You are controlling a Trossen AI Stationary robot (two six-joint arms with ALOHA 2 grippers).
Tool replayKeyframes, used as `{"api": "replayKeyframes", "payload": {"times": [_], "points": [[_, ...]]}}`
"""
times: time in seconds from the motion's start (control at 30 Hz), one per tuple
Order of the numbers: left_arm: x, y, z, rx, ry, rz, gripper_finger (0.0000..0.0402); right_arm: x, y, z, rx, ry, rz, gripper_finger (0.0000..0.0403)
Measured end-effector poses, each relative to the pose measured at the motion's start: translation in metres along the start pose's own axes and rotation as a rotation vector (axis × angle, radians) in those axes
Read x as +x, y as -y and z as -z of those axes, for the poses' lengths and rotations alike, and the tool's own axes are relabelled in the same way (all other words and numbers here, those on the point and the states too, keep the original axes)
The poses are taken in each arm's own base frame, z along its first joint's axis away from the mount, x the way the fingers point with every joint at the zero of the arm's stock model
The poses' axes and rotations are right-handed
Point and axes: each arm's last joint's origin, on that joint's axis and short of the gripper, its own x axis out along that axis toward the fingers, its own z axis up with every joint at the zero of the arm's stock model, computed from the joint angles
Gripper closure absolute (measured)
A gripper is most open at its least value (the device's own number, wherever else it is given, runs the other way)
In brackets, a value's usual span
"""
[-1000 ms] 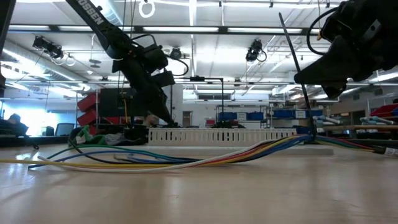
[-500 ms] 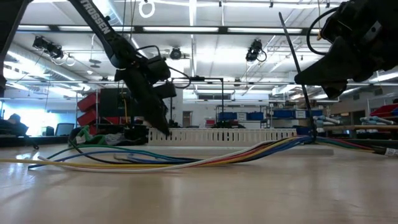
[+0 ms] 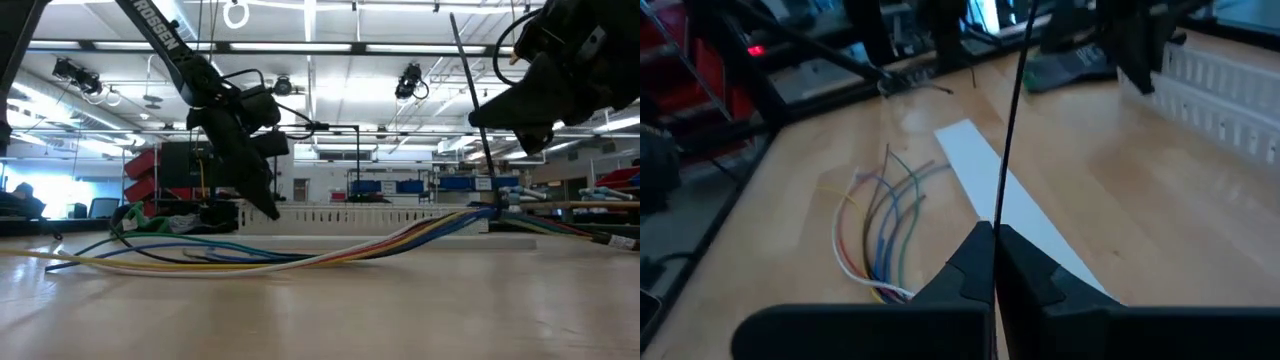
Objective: Ziptie cables
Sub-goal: Move the white cable duct to the center of the table
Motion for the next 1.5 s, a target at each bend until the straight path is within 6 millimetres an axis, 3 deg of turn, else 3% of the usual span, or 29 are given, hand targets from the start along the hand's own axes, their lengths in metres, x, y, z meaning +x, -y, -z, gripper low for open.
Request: {"api": "replayKeyframes", "payload": {"times": [0.37,0.73,1.0,1.33,1.5], "points": [[0.008,0.038,-0.008,0.051,-0.027,0.178,0.04,-0.003,-0.035,-0.031,-0.015,0.107,-0.147,0.0402],[0.015,0.074,-0.015,0.045,-0.062,0.267,0.0401,-0.002,-0.059,-0.076,-0.14,0.006,0.046,0.0402],[0.019,0.099,-0.021,0.025,-0.058,0.321,0.0401,0.005,-0.04,-0.086,-0.174,-0.053,0.172,0.0402],[0.021,0.099,-0.022,-0.026,-0.073,0.238,0.0361,-0.013,-0.01,-0.117,-0.152,0.024,0.228,0.0402],[0.015,0.096,-0.026,0.046,-0.058,0.127,0.0334,-0.023,-0.001,-0.124,-0.141,0.048,0.251,0.0402]]}}
